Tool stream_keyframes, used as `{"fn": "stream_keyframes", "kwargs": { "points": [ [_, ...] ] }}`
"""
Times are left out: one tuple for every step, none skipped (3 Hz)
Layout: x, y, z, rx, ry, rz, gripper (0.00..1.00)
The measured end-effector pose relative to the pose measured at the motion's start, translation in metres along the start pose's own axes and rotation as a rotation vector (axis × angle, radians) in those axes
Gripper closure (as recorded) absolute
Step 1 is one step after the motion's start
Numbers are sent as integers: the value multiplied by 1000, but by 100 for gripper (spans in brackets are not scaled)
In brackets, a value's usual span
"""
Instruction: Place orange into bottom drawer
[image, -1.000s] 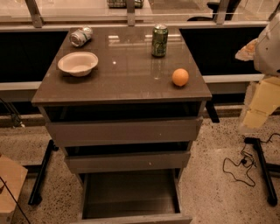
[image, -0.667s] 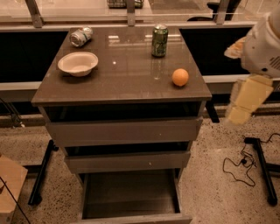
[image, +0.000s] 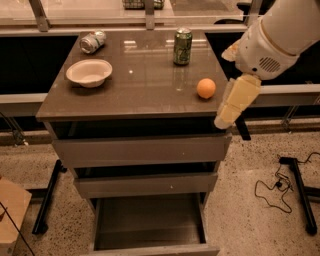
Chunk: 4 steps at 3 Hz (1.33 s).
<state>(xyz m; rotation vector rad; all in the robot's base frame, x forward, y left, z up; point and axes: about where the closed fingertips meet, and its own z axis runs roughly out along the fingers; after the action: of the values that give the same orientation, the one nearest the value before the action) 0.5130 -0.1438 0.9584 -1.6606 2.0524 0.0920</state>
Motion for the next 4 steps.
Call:
{"fn": "stream_keyframes", "kwargs": {
  "points": [
    [-6,-36,28,-6,-17,8,0],
    [-6,-36,28,-6,-17,8,0],
    [-6,-37,43,-21,-12,24,0],
    [-7,-53,68,-36,-29,19,0]
  ]
}}
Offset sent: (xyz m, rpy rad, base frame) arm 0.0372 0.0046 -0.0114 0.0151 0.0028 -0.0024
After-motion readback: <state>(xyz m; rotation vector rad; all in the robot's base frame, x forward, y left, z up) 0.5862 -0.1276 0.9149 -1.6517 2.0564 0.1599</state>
